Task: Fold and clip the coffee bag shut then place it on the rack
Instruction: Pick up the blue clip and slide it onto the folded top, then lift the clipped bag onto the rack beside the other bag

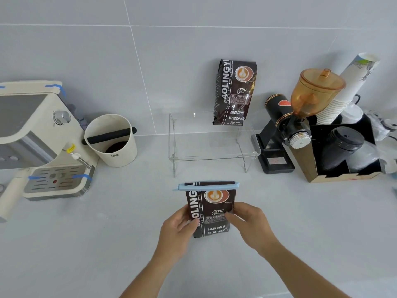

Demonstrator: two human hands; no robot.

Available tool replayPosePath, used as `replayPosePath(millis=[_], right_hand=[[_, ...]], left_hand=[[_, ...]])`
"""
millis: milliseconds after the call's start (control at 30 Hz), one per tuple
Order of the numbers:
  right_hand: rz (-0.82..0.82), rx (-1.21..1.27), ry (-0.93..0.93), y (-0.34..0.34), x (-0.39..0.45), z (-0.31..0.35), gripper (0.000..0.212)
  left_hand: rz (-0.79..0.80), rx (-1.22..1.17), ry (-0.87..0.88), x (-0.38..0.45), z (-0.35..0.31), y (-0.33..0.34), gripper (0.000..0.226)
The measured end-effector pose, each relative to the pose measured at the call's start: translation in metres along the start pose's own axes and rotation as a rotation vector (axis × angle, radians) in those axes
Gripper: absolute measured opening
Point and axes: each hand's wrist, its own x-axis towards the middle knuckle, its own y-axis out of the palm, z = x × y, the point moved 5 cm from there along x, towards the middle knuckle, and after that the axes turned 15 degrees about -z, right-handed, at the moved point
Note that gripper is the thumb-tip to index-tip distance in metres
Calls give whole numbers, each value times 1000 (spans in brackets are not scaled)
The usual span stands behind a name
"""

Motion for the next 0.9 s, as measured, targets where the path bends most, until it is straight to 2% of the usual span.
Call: replayPosePath(millis=[200,433,667,900], right_hand=[[19,-48,-41,3,-4,12,25],[-8,-22,-132,-5,2,59,27],[-52,-4,-308,-22,6,128,29],[-61,58,-368,-30,21,179,29]], left_hand=[[6,18,20,3,-12,-2,38],[-12,-54,77,7,-51,-5,35],[14,-109,218,15,-116,-5,35],[22,-150,349,33,-183,-7,34]])
